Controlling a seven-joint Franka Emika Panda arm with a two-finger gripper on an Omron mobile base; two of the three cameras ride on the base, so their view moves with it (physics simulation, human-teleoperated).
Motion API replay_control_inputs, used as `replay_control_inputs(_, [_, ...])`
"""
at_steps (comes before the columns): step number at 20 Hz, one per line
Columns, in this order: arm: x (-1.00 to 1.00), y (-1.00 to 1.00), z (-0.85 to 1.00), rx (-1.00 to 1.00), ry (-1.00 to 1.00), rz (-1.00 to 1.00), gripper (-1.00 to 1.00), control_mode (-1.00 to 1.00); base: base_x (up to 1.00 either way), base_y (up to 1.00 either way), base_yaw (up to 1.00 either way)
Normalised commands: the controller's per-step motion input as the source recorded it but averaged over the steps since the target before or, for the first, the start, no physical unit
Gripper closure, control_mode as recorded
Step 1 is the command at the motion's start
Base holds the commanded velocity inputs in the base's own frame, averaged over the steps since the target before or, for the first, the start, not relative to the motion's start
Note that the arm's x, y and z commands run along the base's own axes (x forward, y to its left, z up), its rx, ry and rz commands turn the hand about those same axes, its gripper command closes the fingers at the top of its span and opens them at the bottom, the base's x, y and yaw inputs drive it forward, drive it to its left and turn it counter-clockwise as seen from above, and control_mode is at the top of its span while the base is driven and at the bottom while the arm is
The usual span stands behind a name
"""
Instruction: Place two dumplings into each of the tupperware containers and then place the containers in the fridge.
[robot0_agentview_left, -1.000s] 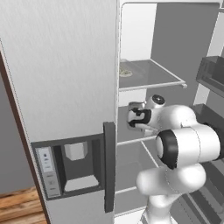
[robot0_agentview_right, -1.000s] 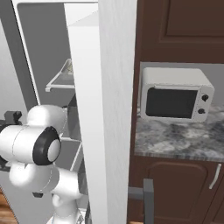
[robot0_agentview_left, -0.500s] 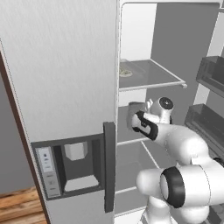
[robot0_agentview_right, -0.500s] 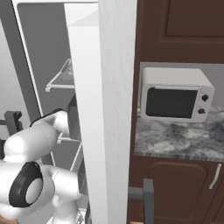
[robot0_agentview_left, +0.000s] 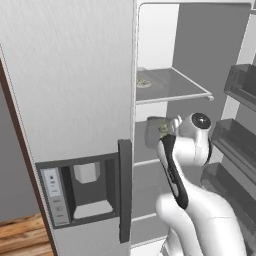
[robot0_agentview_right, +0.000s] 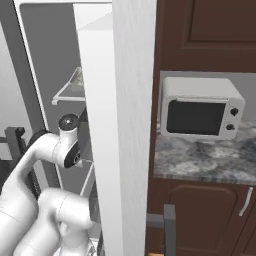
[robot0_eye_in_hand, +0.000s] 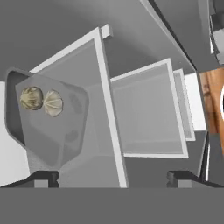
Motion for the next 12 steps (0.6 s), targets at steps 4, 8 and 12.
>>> replay_control_inputs(4, [-0.74, 0.50, 0.42, -0.01, 0.07, 0.00, -1.00, -1.00, 0.00, 0.00, 0.00])
replay_control_inputs(8, [-0.69, 0.05, 0.72, 0.00, 0.13, 0.00, -1.00, -1.00, 0.00, 0.00, 0.00])
replay_control_inputs(12, [-0.84, 0.00, 0.48, 0.00, 0.10, 0.00, -1.00, -1.00, 0.00, 0.00, 0.00])
